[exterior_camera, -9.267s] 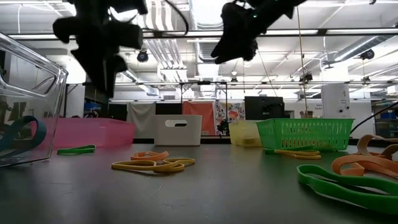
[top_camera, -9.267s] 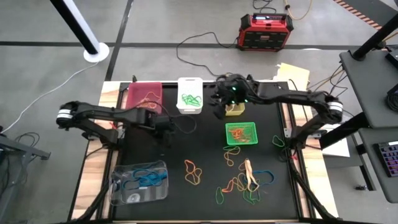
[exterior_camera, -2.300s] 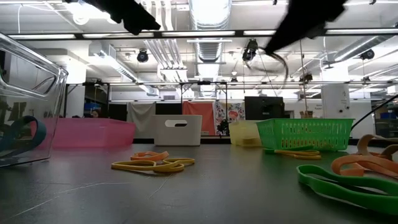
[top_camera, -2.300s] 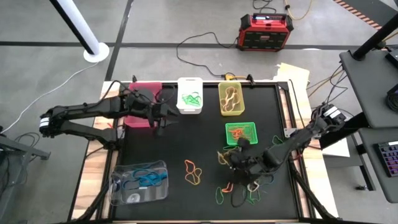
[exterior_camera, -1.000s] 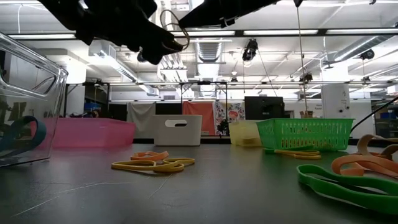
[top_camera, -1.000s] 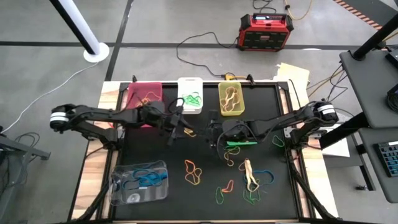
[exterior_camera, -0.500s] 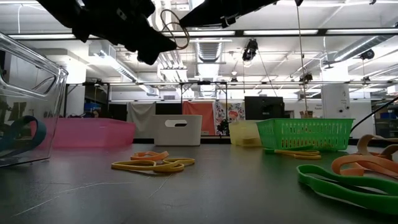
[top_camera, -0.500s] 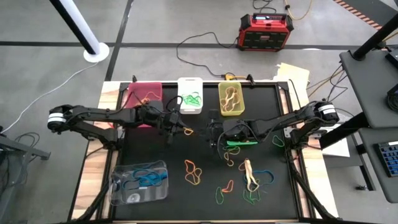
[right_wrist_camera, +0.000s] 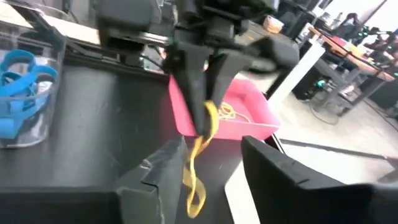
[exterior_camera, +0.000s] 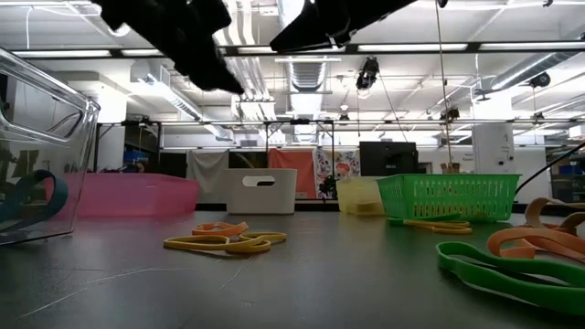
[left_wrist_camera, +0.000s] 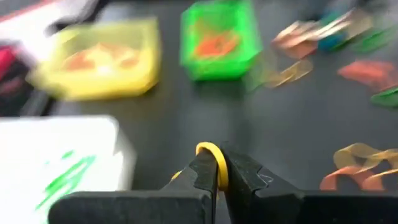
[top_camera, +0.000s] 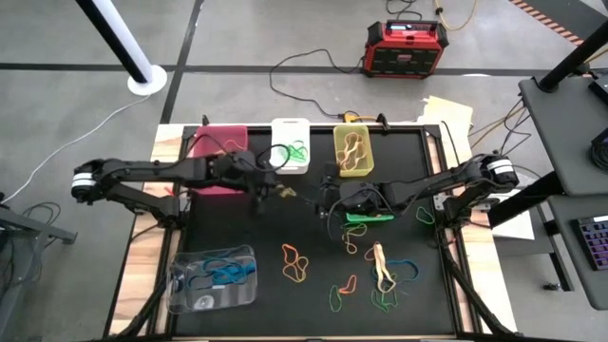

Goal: Sort rubber bands into baskets
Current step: Put the yellow rubber band into the pink bin

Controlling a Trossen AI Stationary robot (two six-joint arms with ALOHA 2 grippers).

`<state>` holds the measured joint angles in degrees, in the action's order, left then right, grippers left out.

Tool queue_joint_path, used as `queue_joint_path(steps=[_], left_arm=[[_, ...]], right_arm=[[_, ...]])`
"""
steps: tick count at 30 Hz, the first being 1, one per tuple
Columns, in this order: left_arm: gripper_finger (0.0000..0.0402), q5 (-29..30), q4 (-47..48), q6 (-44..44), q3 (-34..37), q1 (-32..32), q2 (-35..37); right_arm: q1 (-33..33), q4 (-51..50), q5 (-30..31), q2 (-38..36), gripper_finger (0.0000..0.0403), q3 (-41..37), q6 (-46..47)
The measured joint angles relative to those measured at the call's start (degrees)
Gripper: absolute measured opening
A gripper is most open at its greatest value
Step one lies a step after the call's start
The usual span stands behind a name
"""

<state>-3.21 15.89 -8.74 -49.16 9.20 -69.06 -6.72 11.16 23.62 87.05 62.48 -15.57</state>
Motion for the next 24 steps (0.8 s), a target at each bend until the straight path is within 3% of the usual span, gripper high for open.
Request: queue_joint_path(steps=[5,10,17,24], left_arm=[[0.0000,16.5,19.9,-1.2,-7.7,1.5,0.0],[0.0000,26.0,32.9,-1.6,-12.8,5.6,0.5],[0.0000,28.2,44.5,-1.2,-14.2,15.2,0.6],[0.0000,28.2,46.4,-0.9,-11.6,25.2,0.2]], right_arm=[[0.0,-1.9,3.6,0.0,0.0172,0.0,0.1],[0.0,-2.0,3.6,0.0,0.0172,0.0,0.7],[0.0,-2.2,3.6,0.0,0.0167,0.0,0.7],[0.0,-3.7,3.6,0.0,0.0167,0.0,1.7]])
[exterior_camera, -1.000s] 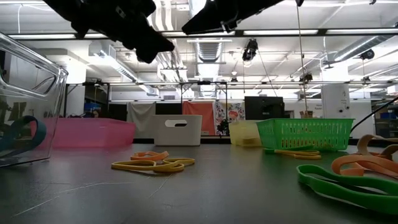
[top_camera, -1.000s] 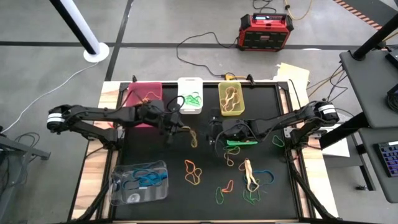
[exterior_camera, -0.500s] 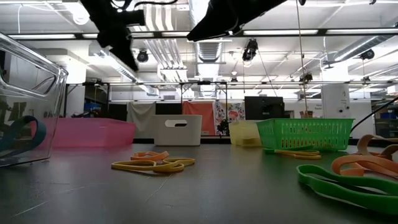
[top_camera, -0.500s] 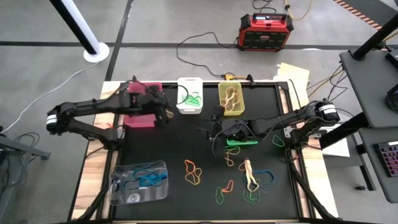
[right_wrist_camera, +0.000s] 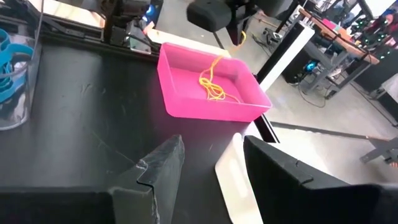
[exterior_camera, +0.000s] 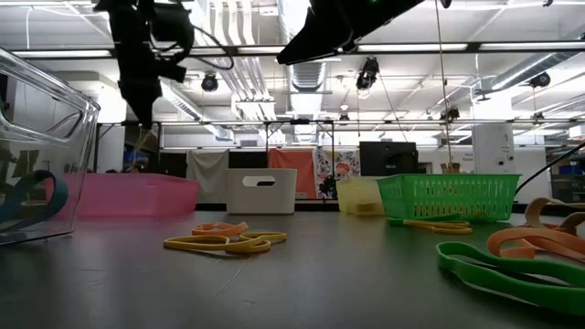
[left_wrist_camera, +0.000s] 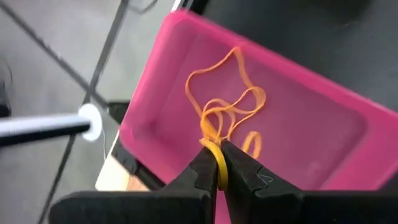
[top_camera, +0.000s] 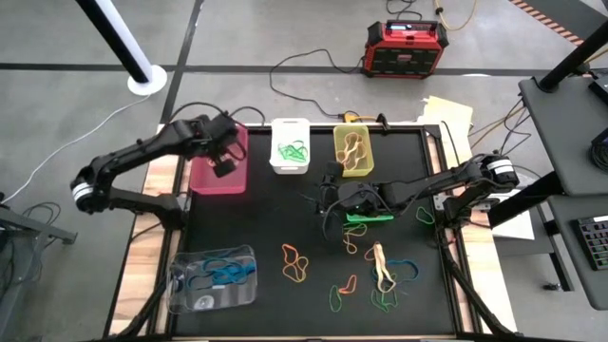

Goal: Sort rubber bands into baskets
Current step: Put the yellow rubber band into the pink bin, then put the orange rubber band into the green bin

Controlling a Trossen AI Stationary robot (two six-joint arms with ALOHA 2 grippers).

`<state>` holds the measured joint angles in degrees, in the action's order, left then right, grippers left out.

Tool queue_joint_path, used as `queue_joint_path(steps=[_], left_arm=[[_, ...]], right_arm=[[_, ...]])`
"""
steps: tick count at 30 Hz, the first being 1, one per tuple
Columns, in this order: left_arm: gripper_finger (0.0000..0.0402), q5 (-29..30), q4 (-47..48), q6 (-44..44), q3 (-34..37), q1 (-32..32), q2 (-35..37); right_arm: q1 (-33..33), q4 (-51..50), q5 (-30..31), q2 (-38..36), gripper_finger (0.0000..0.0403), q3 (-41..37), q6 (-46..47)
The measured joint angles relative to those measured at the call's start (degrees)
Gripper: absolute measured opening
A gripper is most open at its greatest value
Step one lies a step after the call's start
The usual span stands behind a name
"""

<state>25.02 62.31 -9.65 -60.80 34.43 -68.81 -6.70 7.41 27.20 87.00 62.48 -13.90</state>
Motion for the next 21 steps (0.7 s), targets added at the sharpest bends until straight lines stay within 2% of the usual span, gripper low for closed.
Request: queue_joint_path(steps=[5,11,16,18,21], left_arm=[[0.0017,0.6,-0.6,0.8,0.6,3.7,-0.9],[0.0086,0.7,-0.6,1.9,0.6,4.0,-1.5],[0.0141,3.9,-0.8,3.4,0.6,4.0,-1.5],[0.0153,1.4,-1.0,4.3,0.6,3.7,-1.2],[0.0161,-6.4,-2.6,4.5,0.6,2.7,-0.6]], right_arm=[[0.0,-0.1,0.0,0.0,0.0167,0.0,0.9],[0.0,-1.5,0.0,0.0,0.0167,0.0,2.2],[0.0,-3.0,0.0,0.0,0.0167,0.0,4.0],[0.0,-4.4,-0.1,0.0,0.0167,0.0,5.3],[-0.1,-7.4,-0.3,-0.1,0.0167,0.0,8.2]])
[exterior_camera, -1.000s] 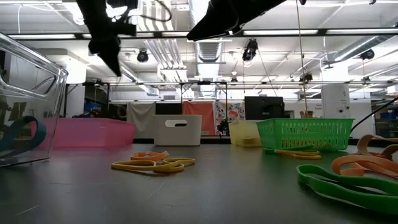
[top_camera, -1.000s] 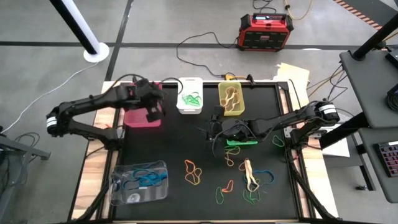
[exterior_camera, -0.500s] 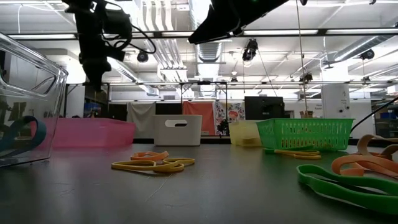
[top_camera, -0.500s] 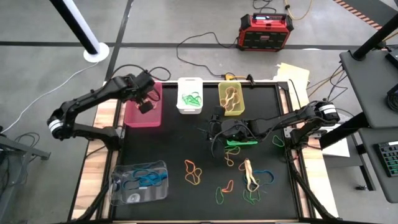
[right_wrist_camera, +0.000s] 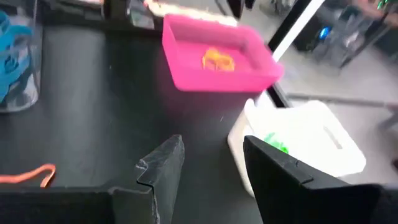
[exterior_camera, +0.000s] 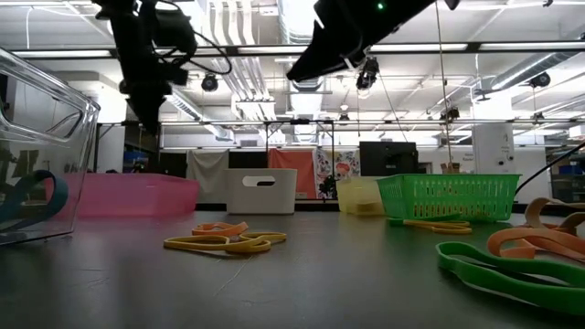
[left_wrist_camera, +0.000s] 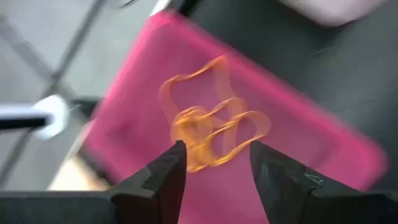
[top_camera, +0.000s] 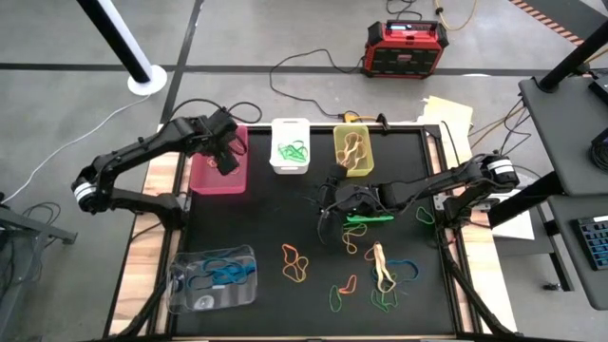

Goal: Sort rubber bands into baskets
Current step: Put the orange rubber band into the green bin

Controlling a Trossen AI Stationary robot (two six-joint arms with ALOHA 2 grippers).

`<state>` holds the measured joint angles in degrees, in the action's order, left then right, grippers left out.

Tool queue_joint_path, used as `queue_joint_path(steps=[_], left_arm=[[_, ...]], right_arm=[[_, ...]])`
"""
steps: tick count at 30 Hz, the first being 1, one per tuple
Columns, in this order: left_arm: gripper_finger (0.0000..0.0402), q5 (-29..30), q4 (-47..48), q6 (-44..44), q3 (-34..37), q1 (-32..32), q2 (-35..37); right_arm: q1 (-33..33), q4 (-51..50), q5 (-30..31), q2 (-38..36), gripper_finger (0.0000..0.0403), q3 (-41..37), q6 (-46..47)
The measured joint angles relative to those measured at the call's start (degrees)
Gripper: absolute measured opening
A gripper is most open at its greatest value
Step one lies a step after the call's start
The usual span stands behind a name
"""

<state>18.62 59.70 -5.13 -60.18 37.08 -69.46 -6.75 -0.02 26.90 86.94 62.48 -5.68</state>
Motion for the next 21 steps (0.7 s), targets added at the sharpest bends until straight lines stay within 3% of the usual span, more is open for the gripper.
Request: queue_joint_path(steps=[5,21], left_arm=[[0.0162,-9.0,-6.0,-0.8,0.0,-4.6,1.7],[0.0162,-9.2,-30.0,-8.0,5.7,-29.6,6.8]], right_arm=[[-0.1,-6.7,-5.1,0.0,0.0167,0.1,7.1],[-5.4,-36.5,-24.6,0.2,0.0166,3.9,34.1]])
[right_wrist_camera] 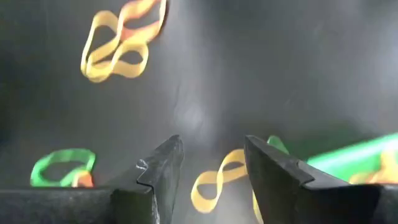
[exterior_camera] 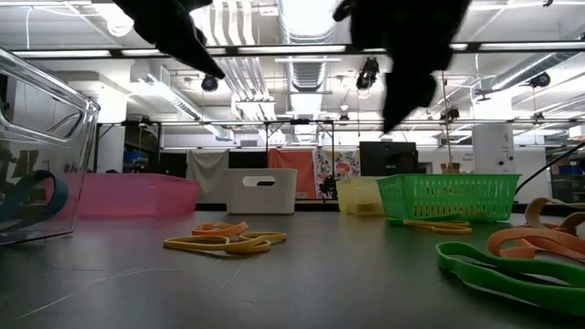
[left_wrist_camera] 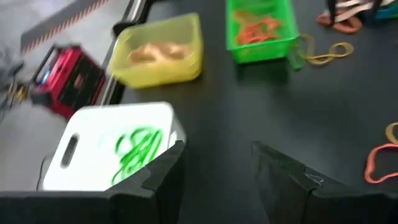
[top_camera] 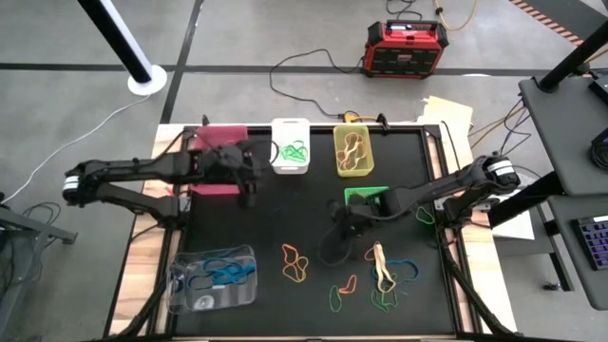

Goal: Sort rubber bands into baskets
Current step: Put the orange rubber band into the green bin

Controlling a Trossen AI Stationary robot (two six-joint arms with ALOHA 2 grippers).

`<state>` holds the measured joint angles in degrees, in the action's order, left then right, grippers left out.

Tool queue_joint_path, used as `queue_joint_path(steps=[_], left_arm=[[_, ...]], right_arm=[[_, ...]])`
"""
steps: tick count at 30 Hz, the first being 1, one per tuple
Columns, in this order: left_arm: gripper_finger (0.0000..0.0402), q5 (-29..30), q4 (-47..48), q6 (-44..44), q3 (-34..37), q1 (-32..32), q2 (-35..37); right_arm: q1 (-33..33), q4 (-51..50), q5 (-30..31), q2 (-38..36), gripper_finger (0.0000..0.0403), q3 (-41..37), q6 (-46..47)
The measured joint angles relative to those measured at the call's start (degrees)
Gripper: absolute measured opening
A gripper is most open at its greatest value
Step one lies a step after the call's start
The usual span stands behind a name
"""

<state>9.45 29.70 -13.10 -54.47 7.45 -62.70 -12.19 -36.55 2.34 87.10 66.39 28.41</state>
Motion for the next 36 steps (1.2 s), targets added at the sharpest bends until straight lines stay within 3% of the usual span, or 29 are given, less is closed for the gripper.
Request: queue_joint_path(steps=[9,15,22,30,36], left_arm=[[0.0162,0.0,-9.8,-2.5,4.6,-7.0,0.6],[0.0162,-0.1,-13.3,-2.6,6.4,-7.5,0.9],[0.0162,0.0,-14.2,-2.5,8.0,-7.5,0.9],[0.0162,0.0,-16.1,-2.5,10.1,-7.5,0.9],[0.0162,0.0,-17.3,-2.5,10.4,-7.5,1.0]], right_arm=[[-10.5,-12.6,-2.3,2.0,0.0166,0.0,5.7],[-14.8,-12.8,-1.2,4.1,0.0166,-1.5,9.2],[-15.3,-8.8,-0.9,7.7,0.0149,-4.8,10.1],[-14.9,-6.1,-0.8,12.4,0.0110,-5.4,9.6],[-14.7,-6.4,-0.7,13.3,0.0039,-5.3,9.6]])
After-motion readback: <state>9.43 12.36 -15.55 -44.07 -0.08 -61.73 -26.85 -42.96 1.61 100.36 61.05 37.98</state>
